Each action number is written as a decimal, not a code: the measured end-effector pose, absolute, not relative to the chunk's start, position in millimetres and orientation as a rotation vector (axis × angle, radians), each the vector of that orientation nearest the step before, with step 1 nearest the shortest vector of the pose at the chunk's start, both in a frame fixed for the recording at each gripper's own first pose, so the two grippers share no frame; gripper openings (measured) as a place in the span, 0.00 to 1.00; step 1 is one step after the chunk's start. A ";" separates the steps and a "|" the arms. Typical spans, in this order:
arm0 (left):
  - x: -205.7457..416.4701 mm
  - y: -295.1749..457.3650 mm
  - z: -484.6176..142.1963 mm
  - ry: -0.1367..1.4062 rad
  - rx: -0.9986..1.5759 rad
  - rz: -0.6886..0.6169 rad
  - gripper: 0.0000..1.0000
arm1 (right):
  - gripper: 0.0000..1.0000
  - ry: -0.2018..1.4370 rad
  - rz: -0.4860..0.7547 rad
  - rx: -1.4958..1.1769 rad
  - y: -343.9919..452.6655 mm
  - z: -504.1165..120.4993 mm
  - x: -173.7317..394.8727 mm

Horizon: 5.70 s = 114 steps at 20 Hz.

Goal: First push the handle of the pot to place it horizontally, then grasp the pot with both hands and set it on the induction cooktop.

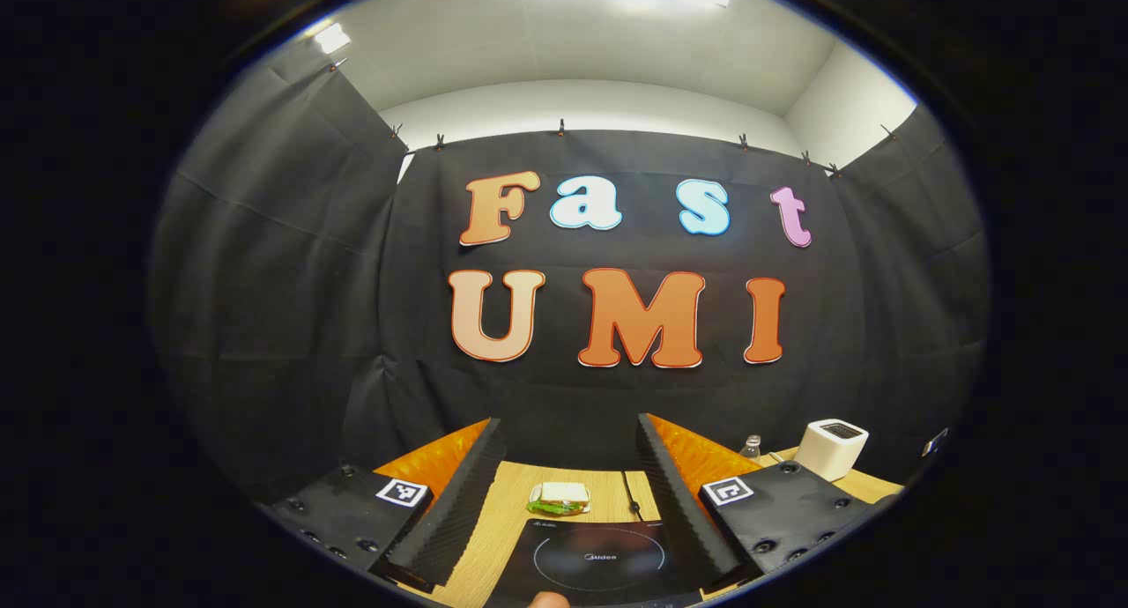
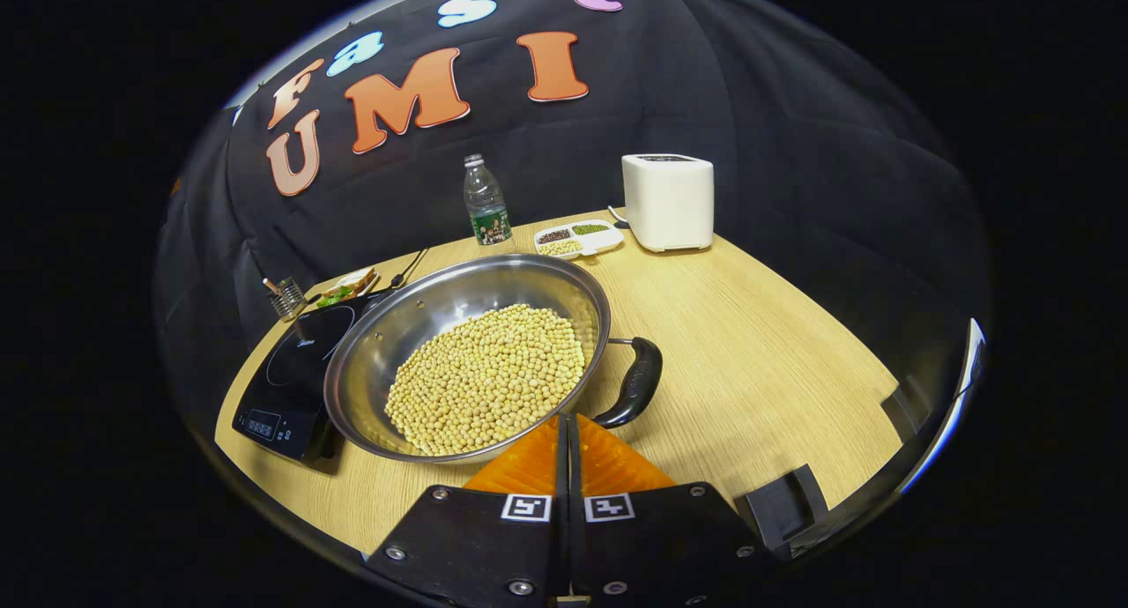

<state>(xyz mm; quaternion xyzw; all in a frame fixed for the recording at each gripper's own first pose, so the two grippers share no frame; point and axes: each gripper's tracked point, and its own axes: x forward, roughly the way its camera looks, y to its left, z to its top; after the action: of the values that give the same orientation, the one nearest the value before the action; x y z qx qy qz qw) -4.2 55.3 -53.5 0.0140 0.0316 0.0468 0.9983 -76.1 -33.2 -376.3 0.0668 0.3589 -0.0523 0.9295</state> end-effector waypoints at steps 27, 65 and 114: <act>-1.9 53.9 -50.6 0.063 0.030 0.095 0.99 | 0.00 0.721 -0.139 0.111 -54.2 -378.2 -54.4; 9.0 45.4 -66.8 0.099 0.015 0.083 0.97 | 0.00 0.741 -0.183 0.059 -86.7 -396.3 -22.4; 6.8 -102.8 -291.6 0.508 -0.064 -0.167 0.98 | 0.35 0.675 -0.289 0.119 -122.8 -376.2 0.2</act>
<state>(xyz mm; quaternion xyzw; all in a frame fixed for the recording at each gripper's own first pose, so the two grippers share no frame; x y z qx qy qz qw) 6.8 -102.8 -291.6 -0.0315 0.2509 -0.0826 0.9640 0.2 -122.8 -376.2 0.0581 0.3297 -0.1413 0.9316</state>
